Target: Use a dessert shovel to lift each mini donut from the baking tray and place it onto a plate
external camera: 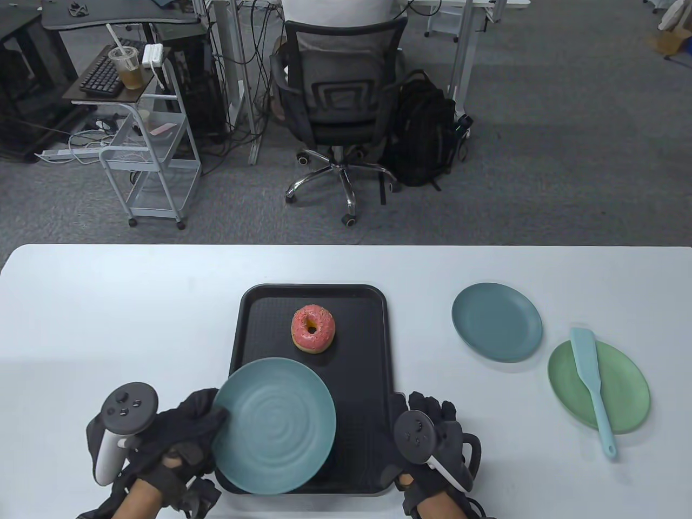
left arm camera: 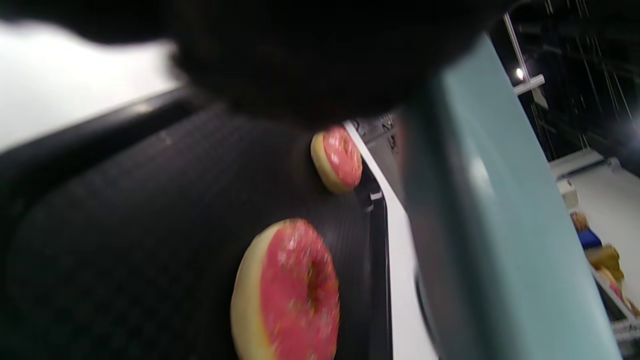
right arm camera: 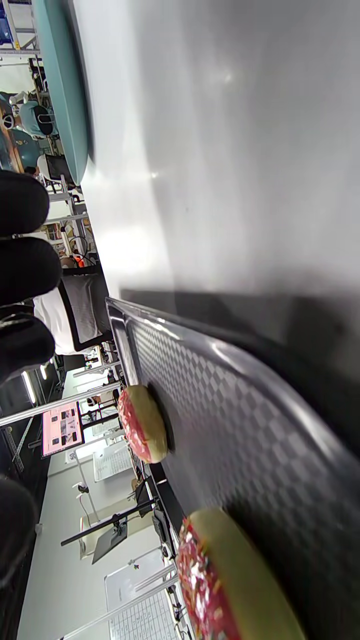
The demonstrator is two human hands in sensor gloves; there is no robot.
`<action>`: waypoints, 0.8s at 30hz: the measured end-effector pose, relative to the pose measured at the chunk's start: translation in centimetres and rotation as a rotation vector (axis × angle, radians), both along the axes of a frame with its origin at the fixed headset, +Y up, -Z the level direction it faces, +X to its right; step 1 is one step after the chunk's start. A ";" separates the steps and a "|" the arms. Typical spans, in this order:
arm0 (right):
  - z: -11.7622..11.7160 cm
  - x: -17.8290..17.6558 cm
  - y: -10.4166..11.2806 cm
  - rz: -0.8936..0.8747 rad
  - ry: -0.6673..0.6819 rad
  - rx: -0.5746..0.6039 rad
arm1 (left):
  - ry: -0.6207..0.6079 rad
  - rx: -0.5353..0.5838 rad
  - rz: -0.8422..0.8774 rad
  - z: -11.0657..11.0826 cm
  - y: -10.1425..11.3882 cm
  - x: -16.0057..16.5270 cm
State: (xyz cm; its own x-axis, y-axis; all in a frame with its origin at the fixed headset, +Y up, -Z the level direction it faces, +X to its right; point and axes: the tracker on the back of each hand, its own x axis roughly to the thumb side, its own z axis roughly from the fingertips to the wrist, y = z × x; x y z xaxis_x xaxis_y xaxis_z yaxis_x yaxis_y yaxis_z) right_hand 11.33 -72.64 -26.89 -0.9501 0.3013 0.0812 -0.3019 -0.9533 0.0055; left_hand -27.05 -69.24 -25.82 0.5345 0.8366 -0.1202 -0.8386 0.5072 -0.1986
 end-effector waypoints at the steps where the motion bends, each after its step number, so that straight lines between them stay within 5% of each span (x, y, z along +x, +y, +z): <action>1: 0.0 0.1 0.0 0.002 -0.002 -0.001 | -0.015 0.001 -0.015 0.2 -0.3 0.5; 24: 1.5 -0.8 2.1 -0.058 0.066 0.076 | -0.068 0.013 -0.074 1.1 -1.6 2.1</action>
State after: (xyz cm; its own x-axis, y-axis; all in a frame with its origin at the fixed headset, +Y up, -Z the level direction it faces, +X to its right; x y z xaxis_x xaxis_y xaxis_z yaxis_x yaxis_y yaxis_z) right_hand 10.54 -70.53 -25.43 -0.9231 0.3460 0.1678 -0.3577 -0.9328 -0.0442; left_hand -24.98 -70.85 -24.69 0.6016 0.7956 -0.0711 -0.7834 0.5704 -0.2467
